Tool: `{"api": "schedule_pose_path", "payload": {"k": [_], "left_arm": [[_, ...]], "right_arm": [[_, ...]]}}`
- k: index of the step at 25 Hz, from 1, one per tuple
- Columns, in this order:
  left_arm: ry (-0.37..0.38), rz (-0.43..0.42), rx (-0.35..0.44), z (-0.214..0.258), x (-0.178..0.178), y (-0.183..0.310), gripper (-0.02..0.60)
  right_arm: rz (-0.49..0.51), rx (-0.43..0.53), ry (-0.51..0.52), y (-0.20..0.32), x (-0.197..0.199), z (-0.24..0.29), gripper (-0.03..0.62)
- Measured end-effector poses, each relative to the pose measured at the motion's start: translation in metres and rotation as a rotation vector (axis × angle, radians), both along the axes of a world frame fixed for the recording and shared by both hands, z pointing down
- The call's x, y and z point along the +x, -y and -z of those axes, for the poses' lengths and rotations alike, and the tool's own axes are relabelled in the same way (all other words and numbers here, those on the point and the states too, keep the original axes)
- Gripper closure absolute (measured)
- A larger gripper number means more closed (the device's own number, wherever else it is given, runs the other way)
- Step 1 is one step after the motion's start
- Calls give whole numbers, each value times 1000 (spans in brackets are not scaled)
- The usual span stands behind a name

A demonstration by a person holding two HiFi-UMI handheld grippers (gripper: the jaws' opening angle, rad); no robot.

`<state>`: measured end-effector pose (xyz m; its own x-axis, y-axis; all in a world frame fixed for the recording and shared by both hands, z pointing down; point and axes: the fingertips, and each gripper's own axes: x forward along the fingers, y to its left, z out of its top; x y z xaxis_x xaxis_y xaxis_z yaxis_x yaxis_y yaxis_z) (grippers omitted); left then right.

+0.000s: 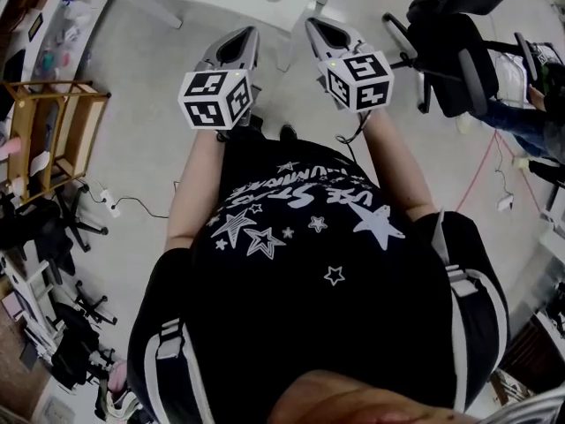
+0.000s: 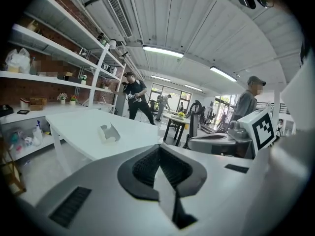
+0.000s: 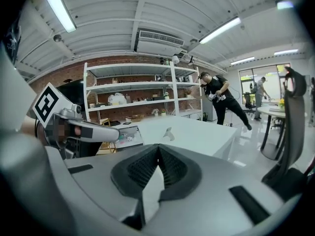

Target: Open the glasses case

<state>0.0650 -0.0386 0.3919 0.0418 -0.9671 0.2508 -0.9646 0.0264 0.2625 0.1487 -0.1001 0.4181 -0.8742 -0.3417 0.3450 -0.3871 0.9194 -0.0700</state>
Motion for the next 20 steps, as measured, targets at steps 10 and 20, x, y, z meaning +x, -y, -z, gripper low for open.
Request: {"api": "schedule_pose_path", "payload": {"k": [10, 20], "left_arm": [[21, -2, 16, 5, 8, -6, 569], [-7, -5, 60, 11, 4, -25, 569]], "right_arm": [[-3, -21, 27, -7, 5, -7, 585], [-3, 13, 13, -22, -1, -3, 585]]}}
